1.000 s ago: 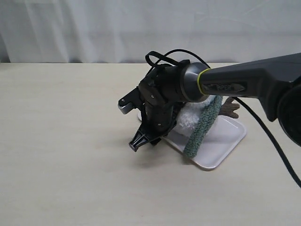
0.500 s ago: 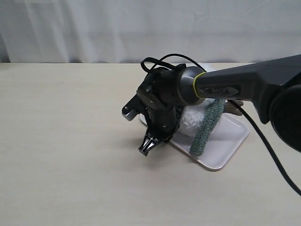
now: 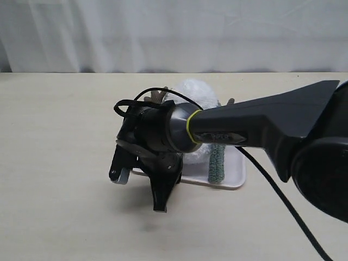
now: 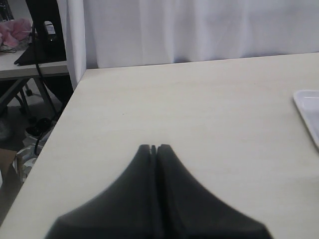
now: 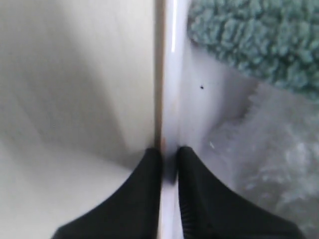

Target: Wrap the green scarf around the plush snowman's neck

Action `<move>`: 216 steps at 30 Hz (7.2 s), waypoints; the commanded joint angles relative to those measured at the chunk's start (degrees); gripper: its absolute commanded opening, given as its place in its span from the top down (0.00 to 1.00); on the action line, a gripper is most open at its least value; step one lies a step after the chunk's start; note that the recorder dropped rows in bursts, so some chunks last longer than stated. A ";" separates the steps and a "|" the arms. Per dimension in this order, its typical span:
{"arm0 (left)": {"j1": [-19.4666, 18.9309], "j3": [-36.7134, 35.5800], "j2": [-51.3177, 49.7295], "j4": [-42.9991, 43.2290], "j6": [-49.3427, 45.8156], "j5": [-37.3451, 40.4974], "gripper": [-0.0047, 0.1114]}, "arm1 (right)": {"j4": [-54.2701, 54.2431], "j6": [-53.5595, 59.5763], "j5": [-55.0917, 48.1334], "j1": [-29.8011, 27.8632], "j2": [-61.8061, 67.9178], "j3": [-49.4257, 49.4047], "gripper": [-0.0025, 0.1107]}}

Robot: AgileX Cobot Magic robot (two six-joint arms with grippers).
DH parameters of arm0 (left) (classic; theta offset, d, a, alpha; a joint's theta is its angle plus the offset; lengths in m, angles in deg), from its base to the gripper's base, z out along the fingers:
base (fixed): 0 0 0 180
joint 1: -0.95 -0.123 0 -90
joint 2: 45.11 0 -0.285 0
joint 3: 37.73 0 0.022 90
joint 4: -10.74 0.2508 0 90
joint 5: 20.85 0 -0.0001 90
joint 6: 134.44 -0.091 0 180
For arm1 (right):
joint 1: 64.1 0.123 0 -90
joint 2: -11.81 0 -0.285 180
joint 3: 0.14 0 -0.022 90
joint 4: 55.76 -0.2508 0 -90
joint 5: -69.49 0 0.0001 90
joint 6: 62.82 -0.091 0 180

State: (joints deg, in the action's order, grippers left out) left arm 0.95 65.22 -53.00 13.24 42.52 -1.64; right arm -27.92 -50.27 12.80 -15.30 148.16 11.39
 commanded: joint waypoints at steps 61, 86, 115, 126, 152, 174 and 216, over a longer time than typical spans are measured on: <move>0.07 -0.17 0.11 -0.14 0.14 -0.74 0.96 | -2.93 -51.93 16.00 -0.75 -1.18 -0.47 0.55; 0.07 -0.17 0.11 -0.14 0.14 -0.59 0.96 | -6.51 -35.74 -3.02 1.97 -11.09 -0.47 0.94; 0.07 -0.17 0.11 -0.14 0.14 -0.75 0.96 | 1.68 -34.31 -13.27 1.97 -14.50 -10.47 0.94; 0.07 -0.17 0.11 -0.14 0.14 -0.75 0.96 | 4.23 -34.36 -9.10 1.97 -14.72 -12.55 0.94; 0.07 -0.17 0.11 -0.14 0.14 -0.57 0.96 | -7.26 -28.41 -3.39 1.97 -27.69 -5.93 0.82; 0.07 -0.17 0.11 -0.14 0.14 -0.81 0.96 | -2.82 -35.70 2.69 -7.07 -10.75 9.12 0.94; 0.07 -0.17 0.11 -0.14 0.14 -0.59 0.96 | -0.73 -45.34 4.67 -12.75 -39.20 -21.93 0.46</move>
State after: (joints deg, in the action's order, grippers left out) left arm 0.95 65.22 -53.00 13.24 42.52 -1.64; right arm -27.82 -93.95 13.98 -24.79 112.14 -5.42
